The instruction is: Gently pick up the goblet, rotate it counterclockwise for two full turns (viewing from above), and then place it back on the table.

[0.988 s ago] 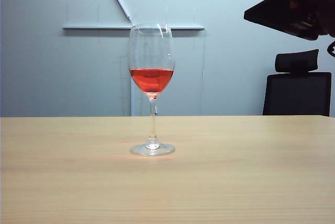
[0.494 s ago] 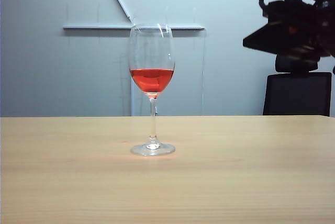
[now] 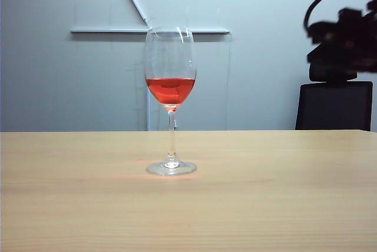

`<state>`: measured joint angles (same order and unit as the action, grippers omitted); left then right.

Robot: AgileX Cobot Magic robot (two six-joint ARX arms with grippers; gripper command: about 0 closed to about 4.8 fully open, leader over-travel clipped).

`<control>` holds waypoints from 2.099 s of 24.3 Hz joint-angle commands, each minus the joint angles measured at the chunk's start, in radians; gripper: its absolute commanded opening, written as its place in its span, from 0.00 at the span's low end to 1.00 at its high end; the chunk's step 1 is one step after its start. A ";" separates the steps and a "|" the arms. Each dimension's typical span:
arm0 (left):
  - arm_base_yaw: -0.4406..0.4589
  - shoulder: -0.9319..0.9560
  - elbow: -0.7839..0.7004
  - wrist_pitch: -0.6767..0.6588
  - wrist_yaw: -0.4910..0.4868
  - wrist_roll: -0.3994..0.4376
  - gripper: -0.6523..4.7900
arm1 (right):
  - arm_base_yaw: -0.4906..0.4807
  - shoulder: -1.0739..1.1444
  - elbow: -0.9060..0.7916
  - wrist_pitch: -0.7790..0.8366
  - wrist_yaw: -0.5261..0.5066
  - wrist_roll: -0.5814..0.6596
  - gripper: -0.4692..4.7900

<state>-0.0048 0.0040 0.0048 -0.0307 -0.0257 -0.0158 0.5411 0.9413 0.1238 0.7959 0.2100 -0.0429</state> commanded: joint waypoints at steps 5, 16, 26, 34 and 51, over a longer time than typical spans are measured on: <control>-0.001 0.002 0.004 0.009 0.004 0.001 0.11 | -0.214 -0.350 0.002 -0.281 -0.109 -0.005 0.08; -0.001 0.002 0.004 0.010 0.004 0.001 0.11 | -0.494 -0.666 -0.046 -0.531 -0.271 0.017 0.08; -0.001 0.002 0.004 0.009 0.004 0.001 0.11 | -0.508 -0.931 -0.123 -0.663 -0.224 0.103 0.08; -0.001 0.002 0.004 0.009 0.004 0.001 0.11 | -0.457 -0.942 -0.123 -0.697 -0.160 0.103 0.08; -0.001 0.002 0.004 0.009 0.004 0.001 0.11 | -0.509 -0.942 -0.123 -0.723 -0.187 0.068 0.08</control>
<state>-0.0048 0.0048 0.0048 -0.0307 -0.0257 -0.0158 0.0380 0.0010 0.0051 0.0605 0.0227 0.0319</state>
